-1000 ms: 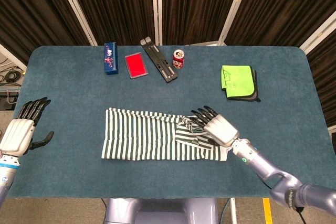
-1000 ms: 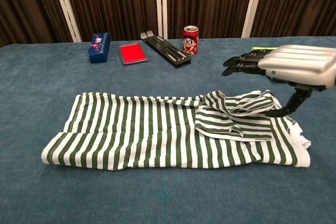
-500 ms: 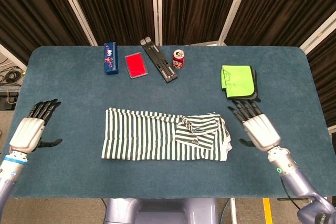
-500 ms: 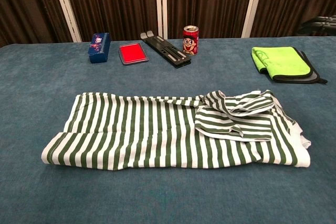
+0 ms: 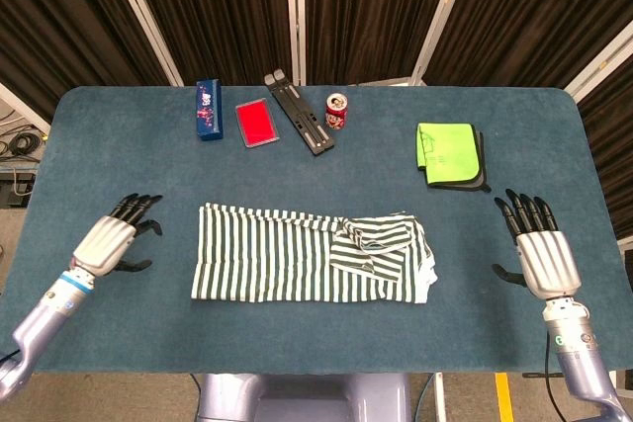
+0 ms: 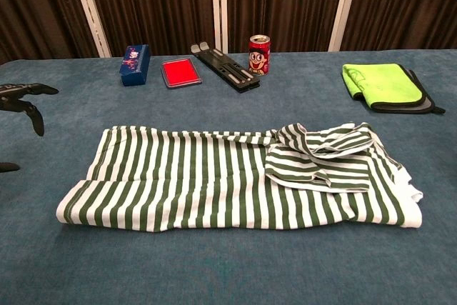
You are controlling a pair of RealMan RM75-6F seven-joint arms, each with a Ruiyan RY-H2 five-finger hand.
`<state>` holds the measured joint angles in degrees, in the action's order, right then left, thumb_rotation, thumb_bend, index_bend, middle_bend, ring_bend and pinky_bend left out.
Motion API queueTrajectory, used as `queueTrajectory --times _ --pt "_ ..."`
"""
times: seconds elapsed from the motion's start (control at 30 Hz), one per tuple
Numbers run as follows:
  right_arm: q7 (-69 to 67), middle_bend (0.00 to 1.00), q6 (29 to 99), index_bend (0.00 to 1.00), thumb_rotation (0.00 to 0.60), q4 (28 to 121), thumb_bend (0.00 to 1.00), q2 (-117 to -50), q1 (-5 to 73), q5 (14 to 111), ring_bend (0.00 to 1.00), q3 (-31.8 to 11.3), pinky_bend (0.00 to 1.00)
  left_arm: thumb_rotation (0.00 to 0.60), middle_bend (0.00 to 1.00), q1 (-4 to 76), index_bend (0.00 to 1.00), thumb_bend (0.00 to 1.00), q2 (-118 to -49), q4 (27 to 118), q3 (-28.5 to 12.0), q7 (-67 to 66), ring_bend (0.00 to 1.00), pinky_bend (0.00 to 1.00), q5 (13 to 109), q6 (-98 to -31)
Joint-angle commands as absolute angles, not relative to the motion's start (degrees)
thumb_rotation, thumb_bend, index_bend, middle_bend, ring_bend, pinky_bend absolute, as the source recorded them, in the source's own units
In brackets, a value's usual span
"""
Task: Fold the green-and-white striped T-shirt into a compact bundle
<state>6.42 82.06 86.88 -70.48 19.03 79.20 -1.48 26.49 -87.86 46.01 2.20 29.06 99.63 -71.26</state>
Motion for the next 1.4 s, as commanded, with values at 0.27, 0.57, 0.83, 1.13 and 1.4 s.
queueTrajectory --times 0.27,0.57,0.83,1.13,1.4 --pt "7.7 0.00 85.0 0.00 0.600 87.7 0.00 -70.7 16.7 79.5 0.00 -2.8 0.00 0.600 0.00 31.6 0.43 0.33 -95.9 33.3 5.9 33.7 0.00 0.00 104.6 -72.9" --pt "7.2 0.00 84.8 0.00 0.600 87.4 0.00 -70.6 16.1 79.9 0.00 -3.8 0.00 0.600 0.00 34.5 0.43 0.35 -100.0 25.8 8.5 33.7 0.00 0.00 107.0 -73.1" --pt "6.6 0.00 84.4 0.00 0.600 87.2 0.00 -70.5 15.5 80.3 0.00 -4.7 0.00 0.600 0.00 35.4 0.43 0.35 -102.7 20.3 10.8 34.0 0.00 0.00 107.9 -73.6" --pt "6.3 0.00 83.9 0.00 0.600 87.0 0.00 -70.6 15.1 80.7 0.00 -5.5 0.00 0.600 0.00 35.6 0.42 0.34 -104.9 17.3 11.8 34.4 0.00 0.00 107.2 -73.5" --pt "6.0 0.00 83.8 0.00 0.600 87.1 0.00 -70.5 14.7 81.0 0.00 -6.2 0.00 0.600 0.00 36.1 0.42 0.34 -106.3 16.1 12.4 34.4 0.00 0.00 106.4 -72.5"
